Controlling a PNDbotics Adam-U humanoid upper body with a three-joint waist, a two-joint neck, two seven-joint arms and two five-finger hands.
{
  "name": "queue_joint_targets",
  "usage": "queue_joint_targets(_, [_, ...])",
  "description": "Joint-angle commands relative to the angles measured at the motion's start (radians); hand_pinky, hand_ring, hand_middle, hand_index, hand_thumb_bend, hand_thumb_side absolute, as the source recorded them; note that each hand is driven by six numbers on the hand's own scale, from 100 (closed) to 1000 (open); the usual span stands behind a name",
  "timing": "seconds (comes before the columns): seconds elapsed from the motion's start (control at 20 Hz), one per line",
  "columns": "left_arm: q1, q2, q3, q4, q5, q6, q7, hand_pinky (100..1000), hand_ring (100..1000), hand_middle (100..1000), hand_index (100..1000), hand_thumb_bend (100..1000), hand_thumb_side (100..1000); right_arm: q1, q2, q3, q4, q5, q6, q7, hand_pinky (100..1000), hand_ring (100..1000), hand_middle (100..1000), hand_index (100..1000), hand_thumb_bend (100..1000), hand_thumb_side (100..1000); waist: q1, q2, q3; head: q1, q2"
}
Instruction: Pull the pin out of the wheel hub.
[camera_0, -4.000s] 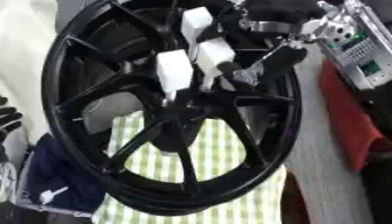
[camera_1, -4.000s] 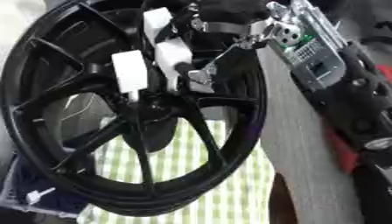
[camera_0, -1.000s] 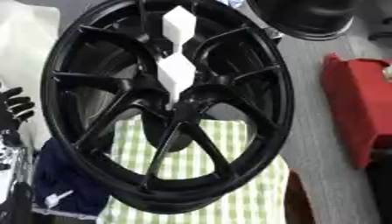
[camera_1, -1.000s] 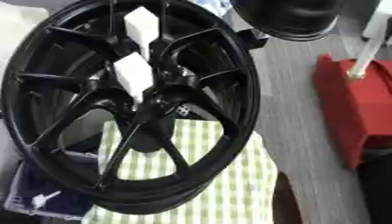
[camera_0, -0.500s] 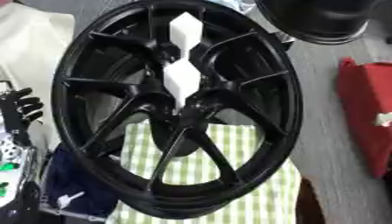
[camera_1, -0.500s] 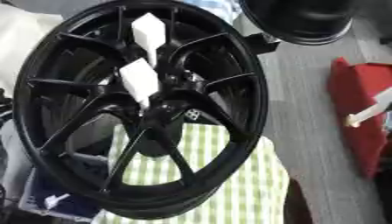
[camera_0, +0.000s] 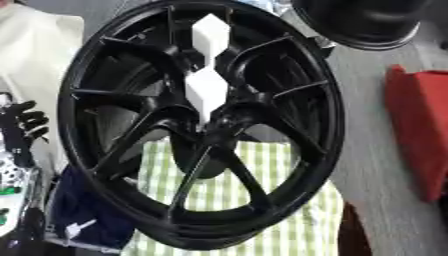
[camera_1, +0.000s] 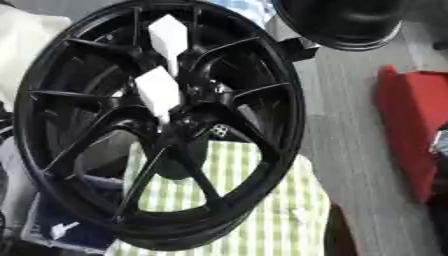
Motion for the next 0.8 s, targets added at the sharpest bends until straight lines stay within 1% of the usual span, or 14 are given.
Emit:
queue_joint_targets(0.05, [-0.009,0.015,0.004,-0.016,0.004,-0.002,0.002,724,648,520,692,131,1000,-0.015,-0.023,0.002,-0.012,-0.078,0.018,-0.075,738,649,581,825,100,475,0.003,-0.013,-0.001,-0.004,-0.004])
queue_joint_targets(0.15, [-0.009,0.014,0.004,-0.018,0.003,-0.003,0.002,723,647,519,692,130,1000,-0.037,-0.028,0.022,-0.012,-0.144,0.007,-0.115,730,630,561,823,100,500,0.005,-0.012,0.001,-0.006,-0.005])
queue_joint_targets(0.2, [-0.010,0.014,0.003,-0.019,0.003,-0.004,0.002,723,647,519,692,129,1000,-0.050,-0.030,0.034,-0.012,-0.173,0.000,-0.118,729,632,563,828,100,508,0.005,-0.012,0.002,-0.007,-0.006])
queue_joint_targets(0.35, [-0.012,0.012,0.001,-0.021,0.002,-0.005,0.001,723,647,519,692,128,1000,-0.087,-0.025,0.065,-0.012,-0.233,0.005,-0.084,732,646,577,846,100,459,0.010,-0.007,0.005,-0.009,-0.013])
queue_joint_targets(0.4, [-0.013,0.011,0.001,-0.021,0.002,-0.006,0.000,723,646,519,692,127,1000,-0.100,-0.021,0.076,-0.012,-0.246,0.010,-0.067,735,651,582,853,100,463,0.012,-0.005,0.007,-0.010,-0.017])
queue_joint_targets(0.5, [-0.015,0.010,0.000,-0.023,0.001,-0.007,-0.001,722,646,518,692,125,1000,-0.129,-0.013,0.093,0.009,-0.268,0.013,-0.037,740,658,587,860,100,502,0.016,0.000,0.010,-0.011,-0.027])
queue_joint_targets(0.6, [-0.018,0.008,-0.001,-0.023,0.001,-0.009,-0.002,721,645,517,693,124,1000,-0.164,-0.003,0.104,0.058,-0.302,-0.009,-0.016,733,638,566,851,100,534,0.020,0.005,0.013,-0.011,-0.039])
queue_joint_targets(0.8, [-0.022,0.005,-0.002,-0.024,0.000,-0.017,-0.005,721,646,518,694,125,1000,-0.225,0.016,0.117,0.192,-0.395,-0.095,-0.020,726,617,533,825,100,591,0.027,0.011,0.016,-0.008,-0.052])
